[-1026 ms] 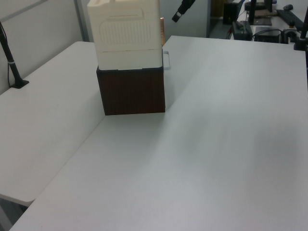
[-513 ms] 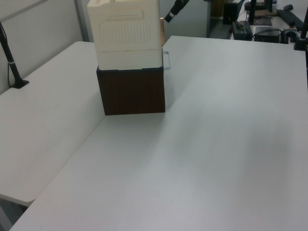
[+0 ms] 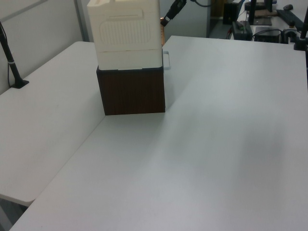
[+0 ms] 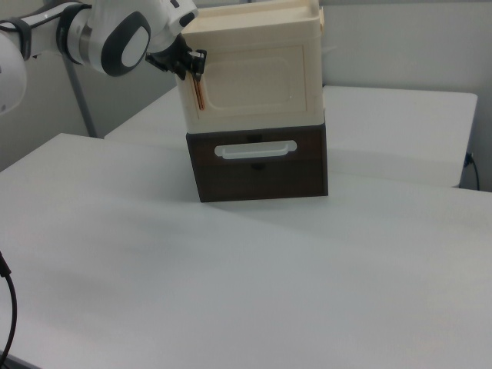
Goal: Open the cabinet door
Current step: 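Lower the open gripper around the door's orange handle and close it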
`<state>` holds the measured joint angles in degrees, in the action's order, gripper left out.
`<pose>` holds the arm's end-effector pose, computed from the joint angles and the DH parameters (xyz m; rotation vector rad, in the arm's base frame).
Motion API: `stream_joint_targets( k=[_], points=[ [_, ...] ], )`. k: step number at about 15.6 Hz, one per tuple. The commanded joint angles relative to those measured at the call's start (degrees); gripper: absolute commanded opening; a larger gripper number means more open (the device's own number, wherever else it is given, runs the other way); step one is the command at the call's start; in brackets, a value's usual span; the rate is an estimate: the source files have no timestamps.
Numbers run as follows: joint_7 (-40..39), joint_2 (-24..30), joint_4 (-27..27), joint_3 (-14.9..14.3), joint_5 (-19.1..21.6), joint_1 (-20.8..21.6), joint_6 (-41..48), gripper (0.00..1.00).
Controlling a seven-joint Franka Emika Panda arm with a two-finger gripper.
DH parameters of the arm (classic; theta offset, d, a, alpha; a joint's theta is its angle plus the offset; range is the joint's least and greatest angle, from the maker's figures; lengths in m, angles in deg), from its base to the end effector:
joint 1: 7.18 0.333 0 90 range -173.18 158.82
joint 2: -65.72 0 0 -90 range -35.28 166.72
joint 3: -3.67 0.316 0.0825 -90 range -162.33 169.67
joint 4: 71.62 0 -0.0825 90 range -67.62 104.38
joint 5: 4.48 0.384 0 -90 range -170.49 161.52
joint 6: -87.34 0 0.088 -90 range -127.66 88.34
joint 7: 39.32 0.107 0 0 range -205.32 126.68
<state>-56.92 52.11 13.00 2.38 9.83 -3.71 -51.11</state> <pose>0.6821 0.0292 0.6227 -2.8085 -0.3117 -1.0670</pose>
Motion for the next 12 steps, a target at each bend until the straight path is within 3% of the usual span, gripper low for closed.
stream_joint_targets(
  k=[1,3,6,10,11,12],
  points=[
    [-1.38,-2.11,-1.57,-0.11,0.89,0.31,-4.37,0.38],
    [-1.47,-2.73,-1.57,-0.03,0.72,0.31,-4.64,0.38],
    [-1.55,-2.73,-1.57,-0.03,0.72,0.31,-4.73,0.21],
    [-1.82,-2.82,-1.57,-0.11,0.63,0.13,-4.73,0.16],
    [-1.91,-2.82,-1.57,-0.11,0.72,0.04,-4.73,0.1],
    [-1.91,-2.82,-1.57,-0.11,0.72,0.04,-4.73,0.09]
  ],
)
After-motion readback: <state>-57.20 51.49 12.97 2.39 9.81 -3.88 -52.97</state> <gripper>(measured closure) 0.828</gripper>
